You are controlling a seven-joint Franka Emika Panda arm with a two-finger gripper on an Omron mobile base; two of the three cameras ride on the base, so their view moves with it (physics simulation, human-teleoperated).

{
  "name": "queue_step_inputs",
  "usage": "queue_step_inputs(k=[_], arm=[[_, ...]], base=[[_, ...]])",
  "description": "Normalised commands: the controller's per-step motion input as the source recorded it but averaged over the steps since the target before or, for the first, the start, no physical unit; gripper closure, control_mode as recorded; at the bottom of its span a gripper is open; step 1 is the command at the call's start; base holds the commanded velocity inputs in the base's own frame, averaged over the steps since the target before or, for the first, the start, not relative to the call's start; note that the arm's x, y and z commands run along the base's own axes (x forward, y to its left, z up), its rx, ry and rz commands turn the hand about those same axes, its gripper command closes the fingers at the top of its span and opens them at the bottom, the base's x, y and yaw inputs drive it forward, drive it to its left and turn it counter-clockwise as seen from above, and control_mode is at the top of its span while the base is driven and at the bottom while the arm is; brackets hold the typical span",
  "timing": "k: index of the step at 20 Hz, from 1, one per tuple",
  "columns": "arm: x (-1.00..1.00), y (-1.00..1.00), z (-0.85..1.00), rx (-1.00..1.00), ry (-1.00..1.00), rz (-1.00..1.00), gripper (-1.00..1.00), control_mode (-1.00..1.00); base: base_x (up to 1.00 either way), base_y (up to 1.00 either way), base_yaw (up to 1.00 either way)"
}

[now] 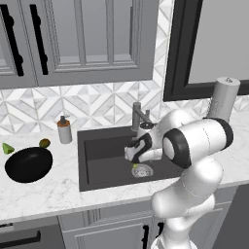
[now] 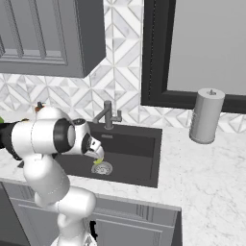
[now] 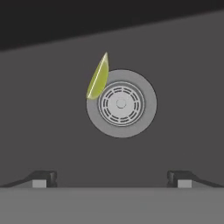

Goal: Pick the lemon wedge from the sink and place it in the bowl. Then pick the bowl and place it in the microwave. Then close the microwave door and press the start button.

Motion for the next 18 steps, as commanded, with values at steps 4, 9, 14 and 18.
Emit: queue_step_inputs(k=[4,9,14,18], arm=[[0.38,0.12,-0.31,-0.03,0.01,-0.01,-1.00,-1.00],[0.32,0.00,-0.30,-0.01,0.02,-0.01,-1.00,-1.00],[0.31,0.00,-0.32,0.00,0.02,-0.01,-1.00,-1.00],[0.30,0.00,-0.29,0.00,0.04,-0.01,-1.00,-1.00]], base=[[0.00,0.00,0.00],[0.00,0.00,0.00],[0.00,0.00,0.00],[0.00,0.00,0.00]])
